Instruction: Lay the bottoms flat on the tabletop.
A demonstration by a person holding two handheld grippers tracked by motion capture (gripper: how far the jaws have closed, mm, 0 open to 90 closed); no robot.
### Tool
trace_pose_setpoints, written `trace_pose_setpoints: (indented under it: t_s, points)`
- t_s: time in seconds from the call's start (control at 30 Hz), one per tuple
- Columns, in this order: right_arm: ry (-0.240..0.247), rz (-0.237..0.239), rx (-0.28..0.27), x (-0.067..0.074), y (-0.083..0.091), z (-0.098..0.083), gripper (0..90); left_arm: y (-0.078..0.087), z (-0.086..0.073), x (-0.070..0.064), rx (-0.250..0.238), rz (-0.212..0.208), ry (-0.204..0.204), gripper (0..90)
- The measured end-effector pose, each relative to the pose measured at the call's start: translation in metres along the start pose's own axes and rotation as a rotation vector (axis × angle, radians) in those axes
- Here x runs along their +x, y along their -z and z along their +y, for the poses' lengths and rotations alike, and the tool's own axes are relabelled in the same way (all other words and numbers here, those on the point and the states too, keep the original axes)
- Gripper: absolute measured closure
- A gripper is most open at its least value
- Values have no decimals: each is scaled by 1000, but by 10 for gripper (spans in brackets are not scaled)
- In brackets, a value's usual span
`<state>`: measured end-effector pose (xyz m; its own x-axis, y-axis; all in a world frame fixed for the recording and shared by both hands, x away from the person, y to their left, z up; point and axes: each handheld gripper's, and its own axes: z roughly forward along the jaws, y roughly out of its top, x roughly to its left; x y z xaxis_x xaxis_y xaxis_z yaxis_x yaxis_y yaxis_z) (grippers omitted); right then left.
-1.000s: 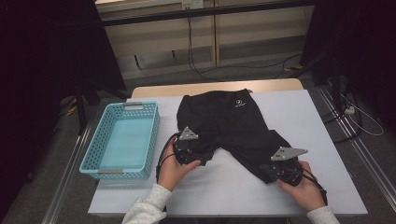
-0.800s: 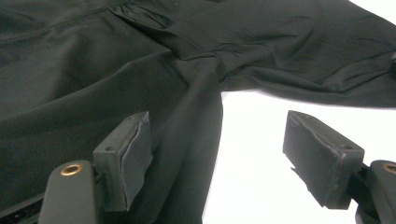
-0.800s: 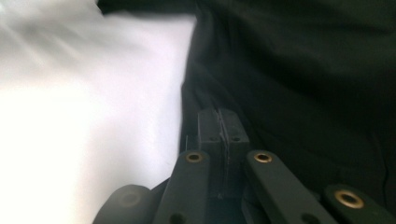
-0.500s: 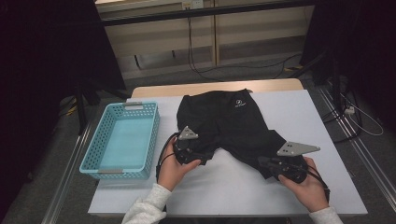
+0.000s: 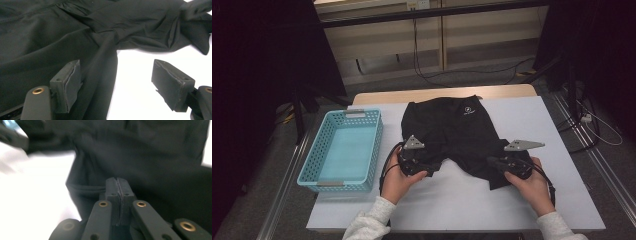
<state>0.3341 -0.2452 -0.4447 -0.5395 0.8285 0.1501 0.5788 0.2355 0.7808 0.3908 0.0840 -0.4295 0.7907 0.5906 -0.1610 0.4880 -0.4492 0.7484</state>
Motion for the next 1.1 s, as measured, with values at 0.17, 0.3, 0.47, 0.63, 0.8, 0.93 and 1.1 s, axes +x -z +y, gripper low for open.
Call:
trace_pose_setpoints:
  t_s: [0.17, 0.3, 0.47, 0.63, 0.8, 0.93, 1.1]
  points:
    - [-2, -50, -35, 2, 5, -1, 662, 3, 2, -1, -7, -2, -5, 240]
    - [-28, -55, -76, 0, 27, -4, 700, 3, 1, -1, -7, 0, 2, 240]
    - [-31, -47, -24, 3, 42, -19, 737, 4, 2, 0, -6, 3, 0, 240]
    - [-5, -34, 41, 5, 30, -26, 711, 4, 3, -1, -12, -1, 0, 238]
    - [37, -45, 90, 9, 16, -28, 773, 4, 2, 2, -11, 1, 10, 234]
    - [19, -32, 77, 6, 14, -25, 864, 6, 3, 2, -15, 1, 10, 232]
    - [30, -20, 57, 9, 21, -23, 872, 5, 3, 2, -14, -2, 16, 228]
